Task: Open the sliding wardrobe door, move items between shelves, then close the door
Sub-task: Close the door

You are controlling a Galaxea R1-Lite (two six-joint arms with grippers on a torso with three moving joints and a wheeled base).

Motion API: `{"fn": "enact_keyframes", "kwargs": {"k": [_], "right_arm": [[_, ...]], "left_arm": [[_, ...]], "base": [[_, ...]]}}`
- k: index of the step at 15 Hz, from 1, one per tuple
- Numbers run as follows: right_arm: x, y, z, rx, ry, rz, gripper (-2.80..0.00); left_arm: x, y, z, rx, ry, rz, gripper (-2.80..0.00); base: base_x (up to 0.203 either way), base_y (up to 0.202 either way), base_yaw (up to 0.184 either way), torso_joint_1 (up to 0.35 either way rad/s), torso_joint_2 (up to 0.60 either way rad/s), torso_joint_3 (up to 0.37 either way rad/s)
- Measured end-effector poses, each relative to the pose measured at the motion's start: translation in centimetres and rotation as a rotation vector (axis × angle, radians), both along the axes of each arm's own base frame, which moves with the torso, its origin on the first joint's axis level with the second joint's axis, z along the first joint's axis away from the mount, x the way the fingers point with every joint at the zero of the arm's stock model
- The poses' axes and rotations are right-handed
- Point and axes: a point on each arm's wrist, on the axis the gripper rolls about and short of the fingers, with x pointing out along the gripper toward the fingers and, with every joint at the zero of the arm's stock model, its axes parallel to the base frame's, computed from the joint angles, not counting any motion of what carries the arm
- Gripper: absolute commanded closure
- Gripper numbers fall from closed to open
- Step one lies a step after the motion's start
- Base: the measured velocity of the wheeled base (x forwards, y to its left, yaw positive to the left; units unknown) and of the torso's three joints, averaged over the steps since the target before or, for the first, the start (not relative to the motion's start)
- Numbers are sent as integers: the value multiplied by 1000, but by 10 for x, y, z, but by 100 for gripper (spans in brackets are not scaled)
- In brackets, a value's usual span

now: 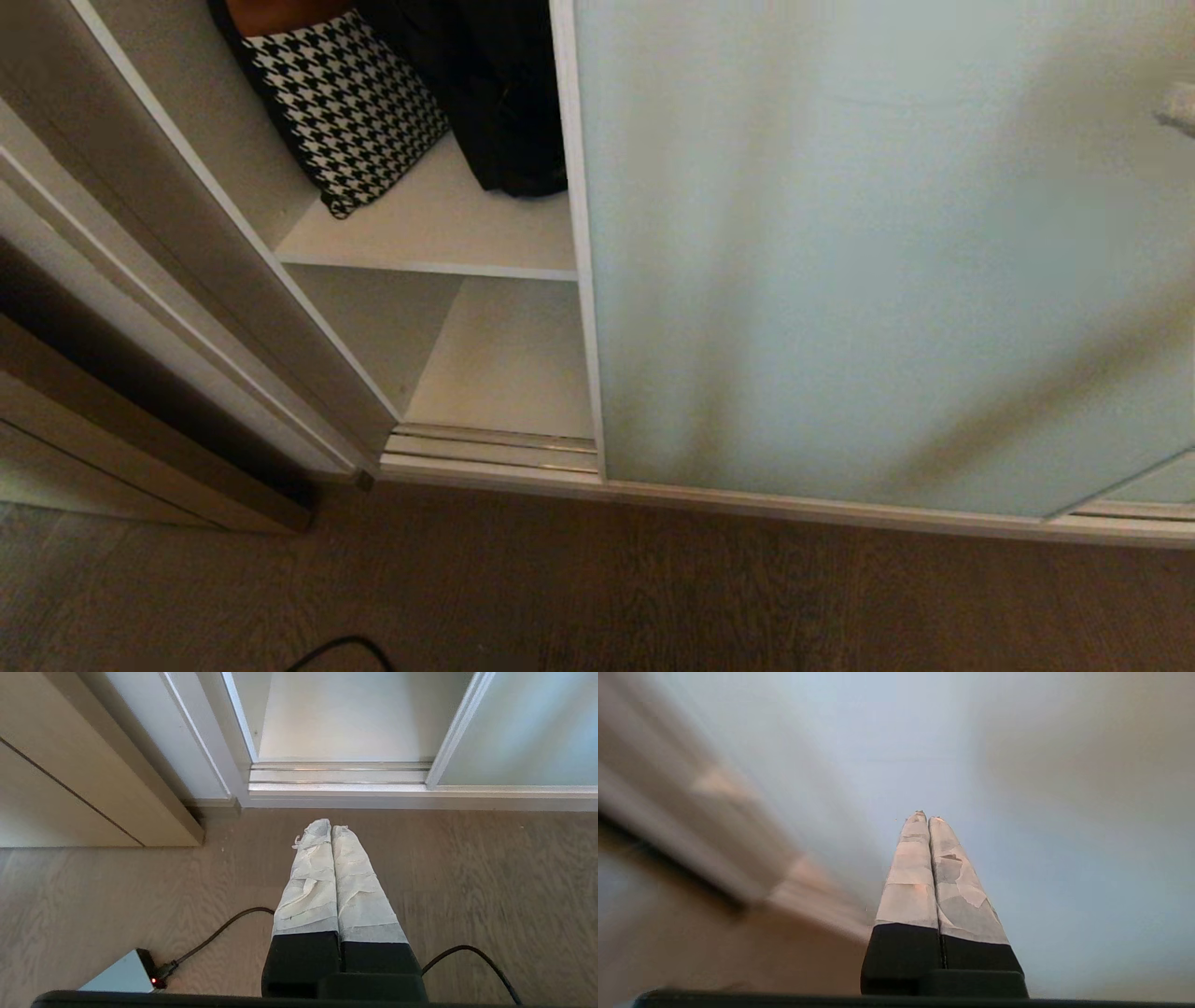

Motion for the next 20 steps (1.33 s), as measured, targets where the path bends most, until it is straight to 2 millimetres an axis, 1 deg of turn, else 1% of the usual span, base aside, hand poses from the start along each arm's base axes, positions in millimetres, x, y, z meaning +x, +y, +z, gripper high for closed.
{"fn": "enact_keyframes", "kwargs": {"k": [2, 6, 9, 12, 14, 16, 18, 20], "right_arm": [[-8, -20, -2, 8, -18, -128, 0], [-22, -50, -9, 18, -29, -408, 0], [-31, -75, -15, 10, 7, -705, 0], [-38, -104, -17, 21, 28, -1048, 0], [-41, -132, -16, 52, 45, -1281, 0], [-39, -168, -11, 92, 57, -1431, 0], [-35, -209, -1, 123, 39, -1496, 0], [-30, -248, 12, 150, 8, -1502, 0]], "left_arm": [[0, 0, 0, 0, 0, 0, 0], [0, 0, 0, 1, 0, 1, 0], [0, 0, 0, 1, 0, 0, 0], [0, 0, 0, 1, 0, 0, 0], [0, 0, 0, 0, 0, 0, 0], [0, 0, 0, 1, 0, 0, 0], [0, 0, 0, 0, 0, 0, 0], [0, 0, 0, 1, 0, 0, 0]], "base": [[0, 0, 0, 0, 0, 0], [0, 0, 0, 0, 0, 0], [0, 0, 0, 0, 0, 0], [0, 0, 0, 0, 0, 0], [0, 0, 0, 0, 0, 0], [0, 0, 0, 0, 0, 0], [0, 0, 0, 0, 0, 0], [0, 0, 0, 0, 0, 0]]}}
